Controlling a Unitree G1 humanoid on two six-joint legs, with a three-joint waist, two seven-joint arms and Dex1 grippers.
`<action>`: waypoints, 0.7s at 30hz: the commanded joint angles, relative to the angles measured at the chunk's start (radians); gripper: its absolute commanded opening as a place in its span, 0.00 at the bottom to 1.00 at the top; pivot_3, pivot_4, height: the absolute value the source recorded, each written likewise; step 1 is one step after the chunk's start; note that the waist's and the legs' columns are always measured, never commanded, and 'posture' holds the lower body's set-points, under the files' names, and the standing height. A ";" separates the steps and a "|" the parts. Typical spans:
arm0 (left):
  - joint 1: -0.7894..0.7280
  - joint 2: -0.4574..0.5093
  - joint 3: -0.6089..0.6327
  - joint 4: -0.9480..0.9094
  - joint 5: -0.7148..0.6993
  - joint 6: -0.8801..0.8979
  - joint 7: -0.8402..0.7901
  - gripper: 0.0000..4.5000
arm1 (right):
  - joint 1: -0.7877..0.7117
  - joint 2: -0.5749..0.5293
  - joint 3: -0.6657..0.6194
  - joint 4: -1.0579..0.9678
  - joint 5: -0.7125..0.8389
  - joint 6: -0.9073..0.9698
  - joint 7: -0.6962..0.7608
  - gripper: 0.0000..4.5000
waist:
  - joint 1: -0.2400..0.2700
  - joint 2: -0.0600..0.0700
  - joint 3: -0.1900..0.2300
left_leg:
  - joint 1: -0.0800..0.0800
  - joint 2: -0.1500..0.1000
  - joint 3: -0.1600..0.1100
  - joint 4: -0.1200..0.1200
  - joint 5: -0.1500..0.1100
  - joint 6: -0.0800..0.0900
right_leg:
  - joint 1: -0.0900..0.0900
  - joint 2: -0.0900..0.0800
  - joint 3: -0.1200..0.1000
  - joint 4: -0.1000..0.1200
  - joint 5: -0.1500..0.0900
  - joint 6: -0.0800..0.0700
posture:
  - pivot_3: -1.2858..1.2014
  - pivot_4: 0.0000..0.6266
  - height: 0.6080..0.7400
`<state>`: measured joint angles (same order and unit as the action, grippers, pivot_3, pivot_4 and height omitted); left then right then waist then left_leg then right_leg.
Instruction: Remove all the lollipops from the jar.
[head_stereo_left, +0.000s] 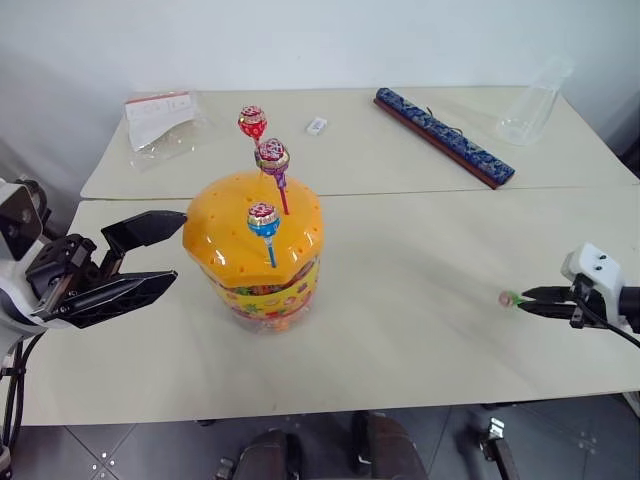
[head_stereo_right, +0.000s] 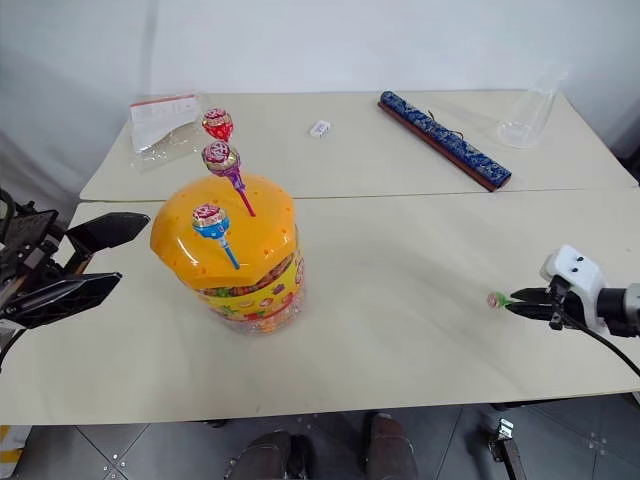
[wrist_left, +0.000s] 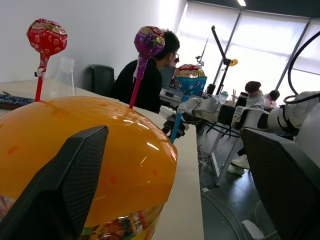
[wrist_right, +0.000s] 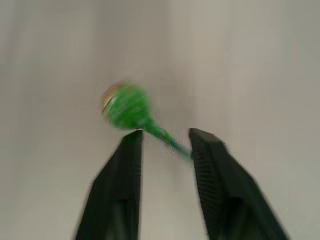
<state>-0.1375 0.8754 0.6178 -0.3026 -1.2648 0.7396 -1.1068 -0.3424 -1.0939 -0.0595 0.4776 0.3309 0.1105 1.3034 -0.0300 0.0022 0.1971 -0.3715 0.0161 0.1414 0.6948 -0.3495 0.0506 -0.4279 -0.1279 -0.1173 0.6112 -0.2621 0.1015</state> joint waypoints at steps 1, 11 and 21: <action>0.017 -0.017 0.068 0.018 -0.011 -0.025 -0.001 1.00 | -0.031 0.059 -0.099 -0.145 0.153 0.020 0.073 0.59 | 0.002 0.000 0.000 | 0.000 0.000 0.000 0.000 0.000 0.000 | 0.000 -0.001 0.002 0.000 0.000 0.000 | 0.52 0.24 1.00; 0.098 -0.124 0.184 0.110 -0.052 -0.055 -0.022 1.00 | -0.221 0.319 0.003 -0.778 0.492 0.239 0.064 0.74 | 0.012 0.000 0.000 | 0.000 0.005 -0.003 -0.001 -0.005 -0.005 | -0.002 -0.003 0.006 0.004 0.000 -0.001 | 0.52 0.24 1.00; 0.179 -0.169 0.146 0.097 -0.106 0.006 -0.034 1.00 | -0.417 0.574 0.162 -0.758 0.417 0.226 -0.016 0.74 | 0.018 -0.004 -0.002 | -0.001 0.004 0.000 0.001 -0.008 -0.003 | -0.001 -0.003 0.003 0.002 0.000 -0.001 | 0.52 0.24 1.00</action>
<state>0.0468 0.6881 0.7628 -0.2122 -1.3170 0.7186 -1.1379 -0.7293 -0.5409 0.0950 -0.2684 0.7546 0.3504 1.3130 -0.0125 -0.0014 0.1953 -0.3721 0.0203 0.1417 0.6957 -0.3572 0.0476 -0.4295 -0.1307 -0.1138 0.6137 -0.2620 0.1009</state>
